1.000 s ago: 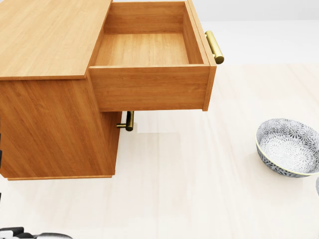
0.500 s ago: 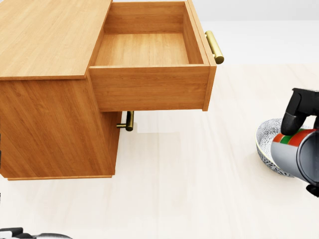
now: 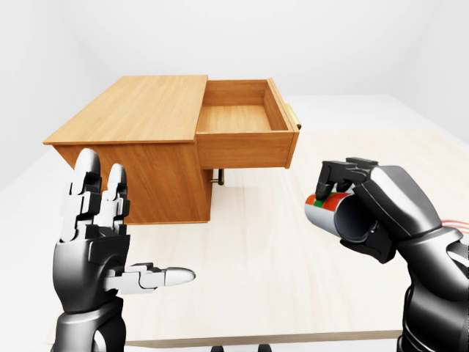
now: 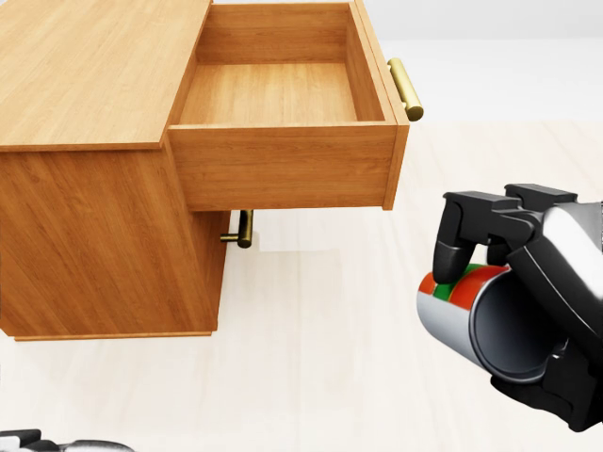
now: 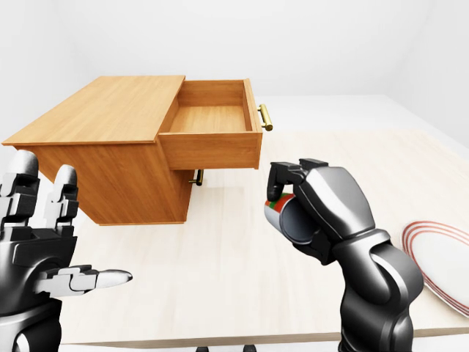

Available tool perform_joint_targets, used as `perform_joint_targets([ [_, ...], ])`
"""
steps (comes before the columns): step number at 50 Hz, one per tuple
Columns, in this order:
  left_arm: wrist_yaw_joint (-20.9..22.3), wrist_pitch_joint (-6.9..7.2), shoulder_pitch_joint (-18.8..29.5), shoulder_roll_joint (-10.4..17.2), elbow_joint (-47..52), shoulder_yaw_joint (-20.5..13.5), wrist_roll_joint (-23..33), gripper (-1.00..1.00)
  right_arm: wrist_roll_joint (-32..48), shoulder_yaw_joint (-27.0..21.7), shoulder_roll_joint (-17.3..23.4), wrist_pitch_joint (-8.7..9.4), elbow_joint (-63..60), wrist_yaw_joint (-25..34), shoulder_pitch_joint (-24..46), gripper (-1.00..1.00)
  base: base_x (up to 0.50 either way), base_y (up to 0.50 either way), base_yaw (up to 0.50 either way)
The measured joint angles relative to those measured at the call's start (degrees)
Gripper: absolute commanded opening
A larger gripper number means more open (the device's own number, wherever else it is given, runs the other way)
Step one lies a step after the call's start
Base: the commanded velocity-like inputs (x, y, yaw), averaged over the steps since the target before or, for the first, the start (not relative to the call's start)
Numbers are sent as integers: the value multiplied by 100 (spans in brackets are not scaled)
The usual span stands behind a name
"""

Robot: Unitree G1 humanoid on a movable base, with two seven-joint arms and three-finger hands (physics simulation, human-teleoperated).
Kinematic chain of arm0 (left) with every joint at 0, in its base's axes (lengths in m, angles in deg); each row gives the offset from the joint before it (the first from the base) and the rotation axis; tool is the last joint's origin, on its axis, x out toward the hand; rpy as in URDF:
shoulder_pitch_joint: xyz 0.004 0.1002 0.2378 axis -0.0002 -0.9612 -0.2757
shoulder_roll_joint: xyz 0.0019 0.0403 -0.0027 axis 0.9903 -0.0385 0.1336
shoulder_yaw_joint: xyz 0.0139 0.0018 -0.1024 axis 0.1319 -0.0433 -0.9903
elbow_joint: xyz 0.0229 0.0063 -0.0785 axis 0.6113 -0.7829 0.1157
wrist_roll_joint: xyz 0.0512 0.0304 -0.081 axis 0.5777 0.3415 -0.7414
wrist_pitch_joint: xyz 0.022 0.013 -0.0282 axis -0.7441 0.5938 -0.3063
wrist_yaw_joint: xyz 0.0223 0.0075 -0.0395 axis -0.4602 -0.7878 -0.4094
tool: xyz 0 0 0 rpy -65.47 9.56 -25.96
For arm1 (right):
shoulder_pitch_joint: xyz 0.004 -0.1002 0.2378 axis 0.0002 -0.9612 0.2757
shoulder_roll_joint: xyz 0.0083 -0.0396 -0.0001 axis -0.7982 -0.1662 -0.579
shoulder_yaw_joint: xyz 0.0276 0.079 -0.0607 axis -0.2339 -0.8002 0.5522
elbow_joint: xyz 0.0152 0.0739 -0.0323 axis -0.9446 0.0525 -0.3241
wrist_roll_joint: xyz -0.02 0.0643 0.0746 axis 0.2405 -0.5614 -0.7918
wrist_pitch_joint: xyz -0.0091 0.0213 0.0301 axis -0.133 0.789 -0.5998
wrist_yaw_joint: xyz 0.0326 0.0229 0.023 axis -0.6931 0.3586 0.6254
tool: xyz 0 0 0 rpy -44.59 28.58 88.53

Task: Put the ketchup in the top drawer of the cabinet.

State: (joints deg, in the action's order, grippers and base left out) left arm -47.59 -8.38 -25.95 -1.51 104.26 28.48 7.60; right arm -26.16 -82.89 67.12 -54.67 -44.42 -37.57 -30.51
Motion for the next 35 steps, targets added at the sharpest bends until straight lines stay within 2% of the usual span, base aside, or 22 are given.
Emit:
perform_joint_targets([
  [7,-2,0,9,3,-4,-5,-3,100,-18,78,-32,0,-48,0,1,-100,0,0,0],
  [13,-12,0,27,9,-26,0,3,100,72,183,153,0,3,0,308,-100,0,0,0],
  [26,-16,0,34,26,-55,25,-6,100,729,527,776,0,584,0,1674,-100,0,0,0],
  [35,-19,0,26,25,-43,37,-7,100,1296,643,988,0,1348,0,2910,-100,0,0,0],
])
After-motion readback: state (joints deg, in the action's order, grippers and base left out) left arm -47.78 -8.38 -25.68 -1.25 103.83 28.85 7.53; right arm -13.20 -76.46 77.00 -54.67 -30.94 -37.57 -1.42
